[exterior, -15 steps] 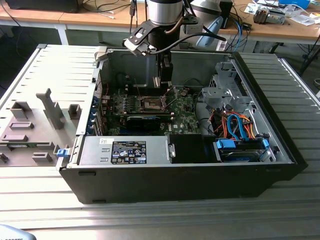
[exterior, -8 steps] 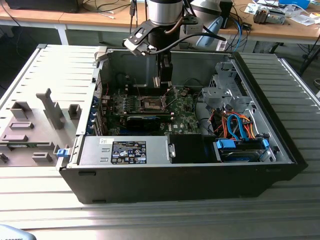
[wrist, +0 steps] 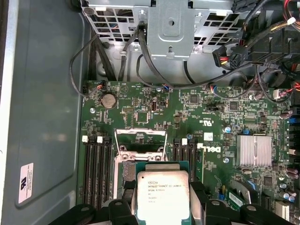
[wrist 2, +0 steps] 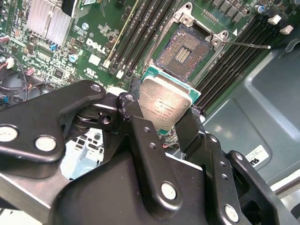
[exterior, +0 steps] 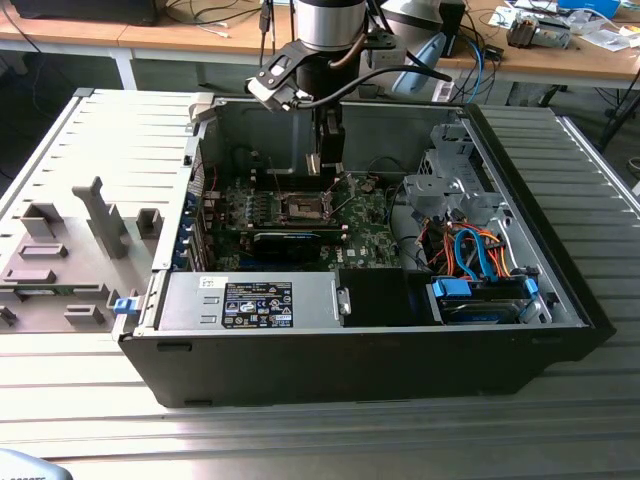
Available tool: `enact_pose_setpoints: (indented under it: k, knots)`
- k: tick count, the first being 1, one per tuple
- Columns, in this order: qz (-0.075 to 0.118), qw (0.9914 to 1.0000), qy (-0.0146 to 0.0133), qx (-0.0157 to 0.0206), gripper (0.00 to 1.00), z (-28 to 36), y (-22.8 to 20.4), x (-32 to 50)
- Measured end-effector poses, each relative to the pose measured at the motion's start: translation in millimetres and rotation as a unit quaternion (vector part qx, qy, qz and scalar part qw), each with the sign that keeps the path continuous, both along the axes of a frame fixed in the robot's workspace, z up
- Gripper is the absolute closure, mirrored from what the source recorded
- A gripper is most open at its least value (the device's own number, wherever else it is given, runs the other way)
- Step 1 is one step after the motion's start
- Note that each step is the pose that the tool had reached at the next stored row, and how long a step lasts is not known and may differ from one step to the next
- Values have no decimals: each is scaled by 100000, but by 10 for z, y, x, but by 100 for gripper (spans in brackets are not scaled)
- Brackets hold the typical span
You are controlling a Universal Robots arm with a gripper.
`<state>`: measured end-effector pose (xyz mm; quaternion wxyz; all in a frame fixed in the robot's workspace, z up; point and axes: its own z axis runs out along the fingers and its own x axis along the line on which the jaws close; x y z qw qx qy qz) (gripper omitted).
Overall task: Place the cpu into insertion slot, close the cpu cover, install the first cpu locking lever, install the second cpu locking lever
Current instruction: 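Place the cpu into insertion slot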
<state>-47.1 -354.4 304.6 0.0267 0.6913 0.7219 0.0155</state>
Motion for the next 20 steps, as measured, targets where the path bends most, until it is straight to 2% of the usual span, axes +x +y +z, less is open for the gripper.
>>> enact_pose_setpoints:
  k: [20]
  knots:
    - [-1505,99989,3,-21,45,-4,0,0]
